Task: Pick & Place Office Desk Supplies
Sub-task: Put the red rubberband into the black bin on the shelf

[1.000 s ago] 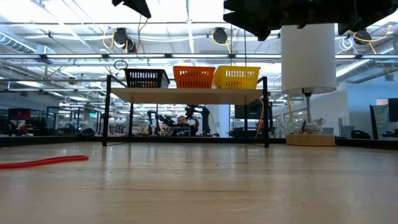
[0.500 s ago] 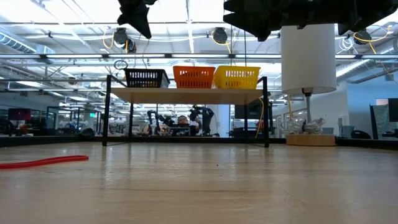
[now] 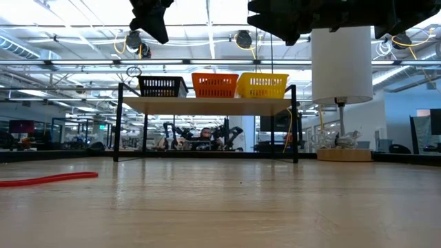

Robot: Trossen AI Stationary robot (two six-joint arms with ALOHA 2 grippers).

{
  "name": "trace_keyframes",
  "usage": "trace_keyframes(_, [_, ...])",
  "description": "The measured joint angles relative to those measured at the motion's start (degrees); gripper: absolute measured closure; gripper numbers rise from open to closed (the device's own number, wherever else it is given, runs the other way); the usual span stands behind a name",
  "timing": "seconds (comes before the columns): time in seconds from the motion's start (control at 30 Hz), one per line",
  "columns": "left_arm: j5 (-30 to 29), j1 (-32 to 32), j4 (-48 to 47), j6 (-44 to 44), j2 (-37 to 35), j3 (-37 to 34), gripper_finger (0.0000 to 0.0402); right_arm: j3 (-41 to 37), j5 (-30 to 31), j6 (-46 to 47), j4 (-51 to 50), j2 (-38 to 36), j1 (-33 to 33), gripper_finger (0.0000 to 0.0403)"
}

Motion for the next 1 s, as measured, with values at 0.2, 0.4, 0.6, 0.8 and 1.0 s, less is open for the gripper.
trace_keyframes(0.2, [0.77,-0.05,0.12,-0.51,0.00,0.00,0.0265,0.00,0.00,0.00,0.00,0.00,0.00,0.0191])
trace_keyframes(0.4, [2.71,-2.35,-0.89,4.08,0.00,-0.06,0.0227,0.00,-0.02,0.00,-0.02,0.00,0.01,0.0191])
trace_keyframes(0.6, [6.96,-13.30,-2.35,2.82,-0.60,-4.53,0.0229,0.00,-0.07,1.41,-0.02,0.00,0.75,0.0191])
trace_keyframes(0.8, [0.73,-24.39,1.33,-0.22,-3.59,-11.05,0.0233,0.00,-0.07,1.51,-0.02,0.00,2.15,0.0191])
trace_keyframes(1.0, [1.68,-32.47,5.09,-9.43,-10.94,-19.70,0.0231,0.00,-0.09,1.51,0.02,0.00,3.19,0.0191])
